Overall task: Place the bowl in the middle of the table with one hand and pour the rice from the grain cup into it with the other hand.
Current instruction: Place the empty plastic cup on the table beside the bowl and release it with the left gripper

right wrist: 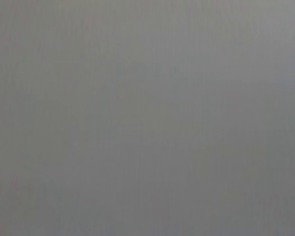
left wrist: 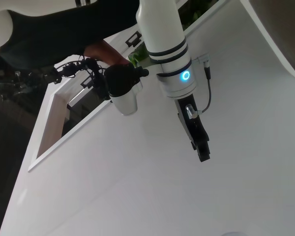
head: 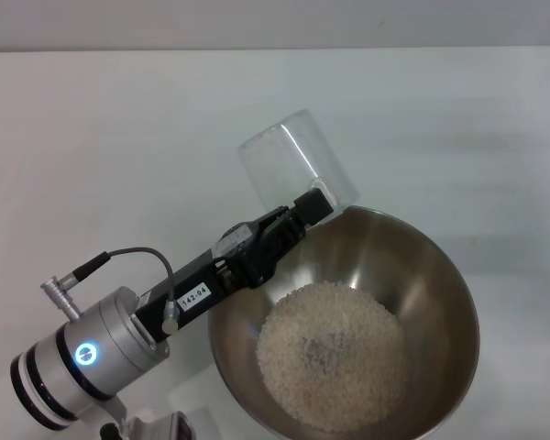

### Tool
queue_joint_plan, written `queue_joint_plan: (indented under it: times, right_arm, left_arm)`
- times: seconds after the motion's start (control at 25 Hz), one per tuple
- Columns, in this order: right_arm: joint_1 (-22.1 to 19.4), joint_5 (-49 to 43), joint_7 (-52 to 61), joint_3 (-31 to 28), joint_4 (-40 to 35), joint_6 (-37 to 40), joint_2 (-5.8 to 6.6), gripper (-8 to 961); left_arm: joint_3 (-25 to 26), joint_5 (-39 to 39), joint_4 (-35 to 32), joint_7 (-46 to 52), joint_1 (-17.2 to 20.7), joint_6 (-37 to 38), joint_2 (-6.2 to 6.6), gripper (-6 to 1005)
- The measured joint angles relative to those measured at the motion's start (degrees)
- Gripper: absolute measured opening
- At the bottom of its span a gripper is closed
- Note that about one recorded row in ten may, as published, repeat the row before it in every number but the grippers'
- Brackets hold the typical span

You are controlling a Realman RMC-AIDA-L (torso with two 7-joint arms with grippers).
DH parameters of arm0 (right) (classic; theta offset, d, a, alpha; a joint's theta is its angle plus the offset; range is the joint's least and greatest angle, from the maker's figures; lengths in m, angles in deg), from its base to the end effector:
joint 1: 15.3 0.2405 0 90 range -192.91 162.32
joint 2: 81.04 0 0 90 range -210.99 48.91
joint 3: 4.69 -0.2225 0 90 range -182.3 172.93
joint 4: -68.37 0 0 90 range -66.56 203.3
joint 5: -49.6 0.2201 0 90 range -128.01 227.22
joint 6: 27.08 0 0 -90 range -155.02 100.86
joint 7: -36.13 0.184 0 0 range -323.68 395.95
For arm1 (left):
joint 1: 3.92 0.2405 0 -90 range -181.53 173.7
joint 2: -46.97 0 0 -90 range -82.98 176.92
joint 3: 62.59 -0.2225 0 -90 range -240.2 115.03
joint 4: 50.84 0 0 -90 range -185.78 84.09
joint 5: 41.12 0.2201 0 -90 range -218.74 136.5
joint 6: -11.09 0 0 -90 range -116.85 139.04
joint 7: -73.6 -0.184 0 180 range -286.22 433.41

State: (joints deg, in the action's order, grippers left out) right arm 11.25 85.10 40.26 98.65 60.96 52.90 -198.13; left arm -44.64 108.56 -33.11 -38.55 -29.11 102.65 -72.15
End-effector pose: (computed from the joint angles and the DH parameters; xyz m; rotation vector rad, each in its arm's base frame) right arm 0.2974 0.3702 0.0884 -1.2755 0.2912 0.7651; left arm -0.1554 0.2445 -0.0991 -0.9625 1.7329 -0.0309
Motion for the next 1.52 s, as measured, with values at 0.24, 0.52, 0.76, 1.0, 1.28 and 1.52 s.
queue_joint_plan:
  times: [0.24,0.52,0.76,1.0,1.28,1.52]
  right_arm:
    - [0.0,0.0,0.0,0.0,0.19,0.0,0.02,408]
    - [-0.25,0.02,0.0,0.0,-0.38,0.45,-0.39,408]
    - [-0.68,0.02,0.35,0.0,-1.31,0.59,-1.34,408]
    - [-0.79,-0.36,0.54,0.38,-3.32,0.65,-1.71,408]
    - [-0.8,-0.3,1.23,0.4,-3.66,0.63,-1.74,408]
    - [-1.19,-0.34,1.45,0.2,-3.68,0.96,-1.74,408]
  left_arm:
    - [0.09,-0.34,0.25,1.8,0.58,0.0,0.03,22]
    - [7.42,-1.04,0.61,30.43,1.36,-0.08,0.01,21]
    - [17.15,-1.93,1.84,67.42,3.22,-4.06,-0.04,21]
    - [20.37,-11.13,2.99,94.77,3.88,-18.14,-0.05,22]
    - [20.32,-21.35,3.09,107.57,3.86,-32.26,-0.06,23]
    - [20.44,-23.58,3.21,109.78,3.91,-36.09,-0.06,26]
